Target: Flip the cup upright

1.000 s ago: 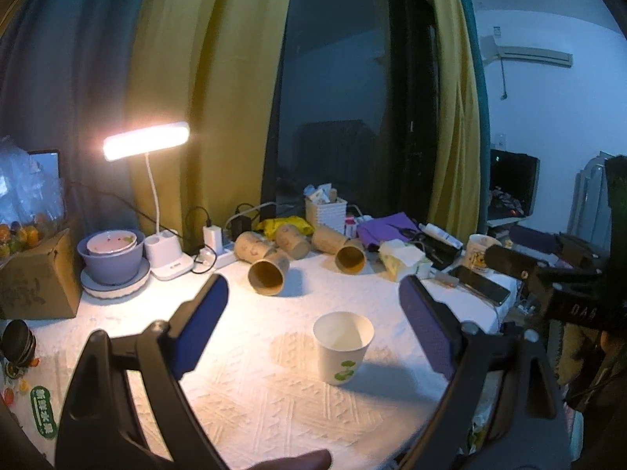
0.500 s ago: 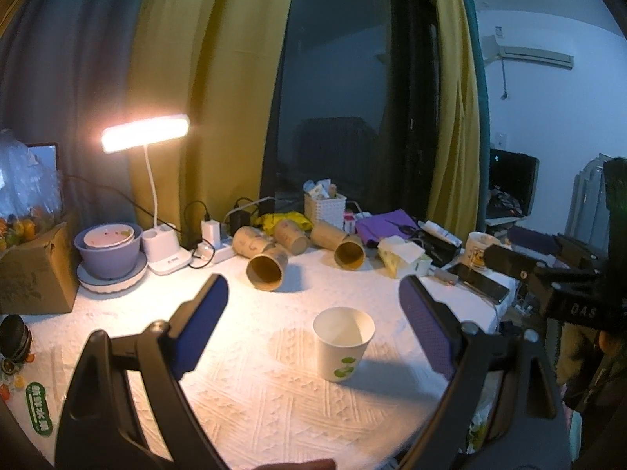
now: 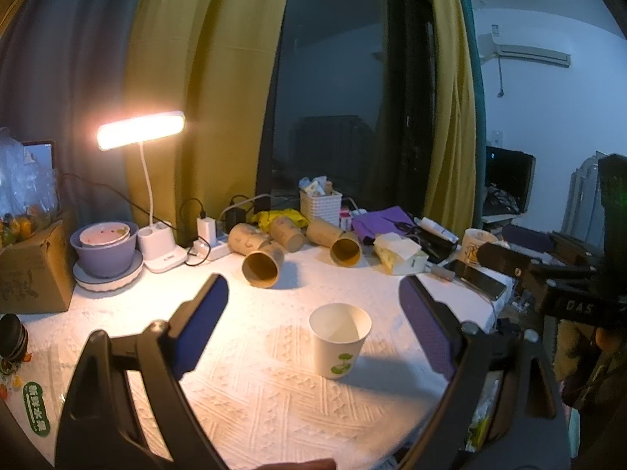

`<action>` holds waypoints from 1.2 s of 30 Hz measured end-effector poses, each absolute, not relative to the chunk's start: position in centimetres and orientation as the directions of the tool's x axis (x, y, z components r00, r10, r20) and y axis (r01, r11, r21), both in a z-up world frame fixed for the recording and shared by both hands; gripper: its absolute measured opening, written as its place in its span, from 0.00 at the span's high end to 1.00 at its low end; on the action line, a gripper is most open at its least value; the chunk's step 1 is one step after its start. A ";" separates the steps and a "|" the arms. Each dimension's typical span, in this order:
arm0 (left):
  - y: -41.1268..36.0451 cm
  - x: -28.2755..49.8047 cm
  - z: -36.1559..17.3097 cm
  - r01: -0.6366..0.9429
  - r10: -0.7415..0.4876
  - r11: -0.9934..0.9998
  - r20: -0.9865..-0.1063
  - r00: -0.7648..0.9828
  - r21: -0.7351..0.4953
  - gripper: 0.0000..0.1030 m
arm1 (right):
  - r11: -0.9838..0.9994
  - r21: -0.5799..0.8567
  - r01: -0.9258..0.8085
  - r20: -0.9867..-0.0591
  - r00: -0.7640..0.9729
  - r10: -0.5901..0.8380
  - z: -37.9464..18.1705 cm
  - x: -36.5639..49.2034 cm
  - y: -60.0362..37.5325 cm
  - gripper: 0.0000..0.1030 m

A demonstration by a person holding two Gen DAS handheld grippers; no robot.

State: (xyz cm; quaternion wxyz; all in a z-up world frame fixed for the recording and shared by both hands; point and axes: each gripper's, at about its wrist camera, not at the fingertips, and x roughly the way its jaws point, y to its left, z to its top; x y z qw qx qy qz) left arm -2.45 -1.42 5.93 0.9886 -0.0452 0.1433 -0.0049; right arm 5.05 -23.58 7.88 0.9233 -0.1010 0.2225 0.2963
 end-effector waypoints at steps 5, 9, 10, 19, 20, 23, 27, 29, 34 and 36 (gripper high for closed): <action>-1.5 -2.5 5.9 0.003 -0.028 0.996 -0.280 0.960 -0.090 0.13 | 0.804 -0.055 -0.592 -0.473 0.724 0.501 7.6 4.8 -23.5 0.24; -1.4 -2.6 5.9 0.004 -0.029 0.996 -0.277 0.960 -0.089 0.13 | 0.804 -0.055 -0.592 -0.474 0.724 0.501 7.7 5.0 -23.5 0.24; -1.4 -2.6 5.9 0.004 -0.029 0.996 -0.278 0.960 -0.090 0.13 | 0.804 -0.055 -0.593 -0.474 0.724 0.501 7.6 4.9 -23.4 0.24; -1.3 -2.6 5.9 0.004 -0.030 0.996 -0.278 0.960 -0.091 0.13 | 0.804 -0.055 -0.593 -0.475 0.723 0.501 7.5 4.8 -23.4 0.24; -1.3 -2.6 5.9 0.005 -0.030 0.996 -0.278 0.960 -0.092 0.13 | 0.804 -0.054 -0.593 -0.475 0.723 0.501 7.5 4.8 -23.4 0.24; -1.3 -2.6 5.9 0.005 -0.031 0.996 -0.278 0.960 -0.091 0.13 | 0.803 -0.054 -0.594 -0.476 0.722 0.502 7.4 4.8 -23.3 0.24; -1.3 -2.6 5.9 0.006 -0.032 0.996 -0.278 0.960 -0.093 0.13 | 0.803 -0.053 -0.593 -0.476 0.722 0.502 7.5 4.9 -23.3 0.24; -1.2 -2.6 5.9 0.006 -0.032 0.995 -0.276 0.960 -0.096 0.13 | 0.802 -0.055 -0.594 -0.474 0.723 0.503 7.5 4.8 -23.3 0.24; -1.1 -2.6 6.0 0.005 -0.031 0.995 -0.276 0.961 -0.095 0.13 | 0.801 -0.053 -0.596 -0.474 0.722 0.505 7.2 4.7 -23.3 0.24; -1.1 -2.6 6.0 0.005 -0.032 0.995 -0.276 0.961 -0.095 0.13 | 0.801 -0.054 -0.596 -0.474 0.722 0.504 7.2 4.5 -23.2 0.24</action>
